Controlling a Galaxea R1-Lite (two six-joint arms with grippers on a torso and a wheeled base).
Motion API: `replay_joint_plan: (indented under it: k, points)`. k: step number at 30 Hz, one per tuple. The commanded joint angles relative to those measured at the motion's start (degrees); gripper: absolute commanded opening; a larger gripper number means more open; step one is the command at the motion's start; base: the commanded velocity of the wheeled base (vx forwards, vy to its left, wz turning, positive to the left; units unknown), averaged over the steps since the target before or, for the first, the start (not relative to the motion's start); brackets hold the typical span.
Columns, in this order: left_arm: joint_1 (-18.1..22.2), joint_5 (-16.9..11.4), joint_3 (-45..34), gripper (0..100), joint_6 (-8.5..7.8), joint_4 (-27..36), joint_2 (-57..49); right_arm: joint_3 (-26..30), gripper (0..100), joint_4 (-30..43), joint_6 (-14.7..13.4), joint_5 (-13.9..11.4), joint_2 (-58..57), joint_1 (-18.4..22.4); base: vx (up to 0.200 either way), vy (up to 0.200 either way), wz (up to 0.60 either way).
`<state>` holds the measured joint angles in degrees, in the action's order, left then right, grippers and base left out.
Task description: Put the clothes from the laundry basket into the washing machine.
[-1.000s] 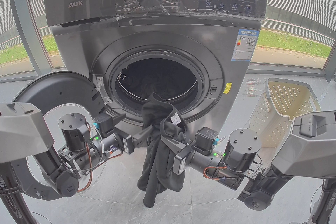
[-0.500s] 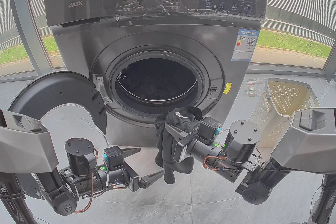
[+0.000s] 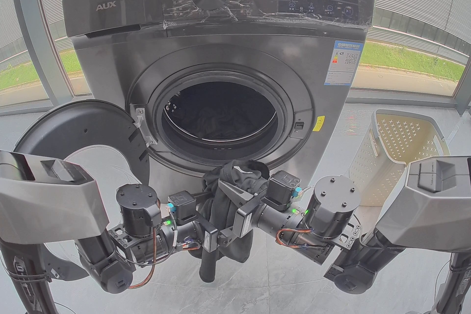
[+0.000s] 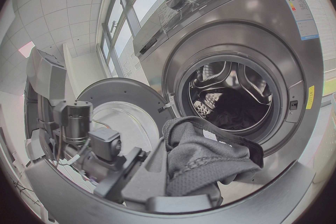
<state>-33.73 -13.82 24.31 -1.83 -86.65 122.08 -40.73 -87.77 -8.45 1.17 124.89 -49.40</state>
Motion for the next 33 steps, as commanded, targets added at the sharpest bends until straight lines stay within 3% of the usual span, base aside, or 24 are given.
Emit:
replay_joint_plan:
  k: [1,2,3,10,15,21,22,29,30,33]
  points:
    - [0.25,0.99,2.94,100,-0.11,-0.01,3.96,0.39,0,-0.21,0.01,-0.03,-0.35,-0.79,0.0,0.0,0.0]
    - [0.25,1.43,3.2,100,-0.19,-0.01,4.13,0.39,0,-0.21,0.01,-0.03,-0.35,-0.79,0.0,0.0,0.0]
    - [0.25,1.52,3.29,0,-0.19,-0.01,4.13,0.39,0,-0.21,0.01,-0.03,-0.35,-0.79,0.0,0.0,0.0]
    - [2.53,5.04,6.28,0,0.95,-0.01,3.34,0.47,0,-0.03,-0.17,0.15,-0.26,0.09,0.0,0.0,0.0]
    - [4.11,5.56,7.6,0,1.48,-0.01,-0.96,0.47,0,0.23,-0.43,2.78,0.26,0.97,0.0,0.0,0.0]
    - [4.02,6.97,8.48,0,2.44,-0.01,-4.57,1.18,0,0.23,-0.52,2.96,0.35,0.88,0.0,0.0,0.0]
    - [4.02,6.97,8.48,0,2.44,-0.01,-4.57,1.27,100,0.23,-0.52,2.96,0.35,0.88,0.0,0.0,0.0]
    - [3.85,8.02,8.91,0,2.53,-0.1,-4.74,5.48,100,0.23,0.27,3.05,-0.35,0.44,0.0,0.0,0.0]
    - [4.02,9.08,9.71,0,2.53,-0.1,-5.27,12.43,100,0.15,1.94,2.35,-2.02,-0.53,0.0,0.0,0.0]
    - [3.67,8.99,8.12,0,2.71,-0.1,-9.66,18.05,100,0.15,3.35,2.26,-3.96,-1.14,0.0,0.0,0.0]
